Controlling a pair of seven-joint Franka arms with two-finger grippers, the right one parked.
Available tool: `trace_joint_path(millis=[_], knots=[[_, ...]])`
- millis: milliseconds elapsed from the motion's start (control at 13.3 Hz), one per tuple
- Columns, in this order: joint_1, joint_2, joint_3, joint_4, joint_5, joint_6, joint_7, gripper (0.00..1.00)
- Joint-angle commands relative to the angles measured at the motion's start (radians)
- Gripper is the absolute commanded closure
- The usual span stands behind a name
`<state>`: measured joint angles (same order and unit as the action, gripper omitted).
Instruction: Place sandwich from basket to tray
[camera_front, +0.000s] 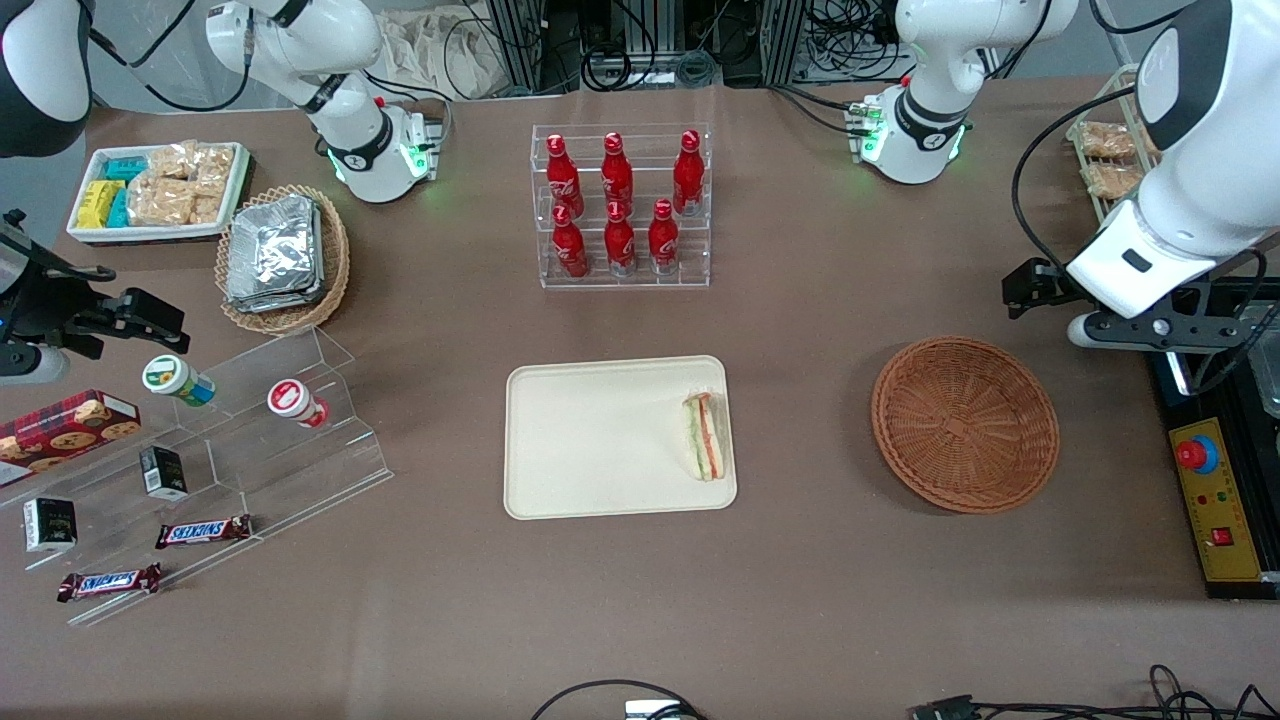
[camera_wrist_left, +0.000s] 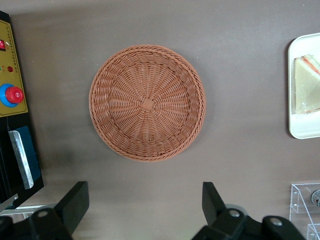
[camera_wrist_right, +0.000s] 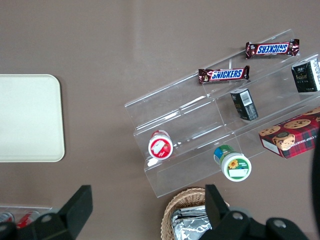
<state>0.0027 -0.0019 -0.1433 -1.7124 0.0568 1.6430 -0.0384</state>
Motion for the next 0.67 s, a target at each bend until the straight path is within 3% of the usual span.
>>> trace_joint_path(millis=[0, 600], knots=[[0.010, -0.007, -0.005, 0.002, -0.002, -0.005, 0.005, 0.00], [0.016, 0.005, -0.004, 0.004, -0.005, -0.028, 0.005, 0.00]])
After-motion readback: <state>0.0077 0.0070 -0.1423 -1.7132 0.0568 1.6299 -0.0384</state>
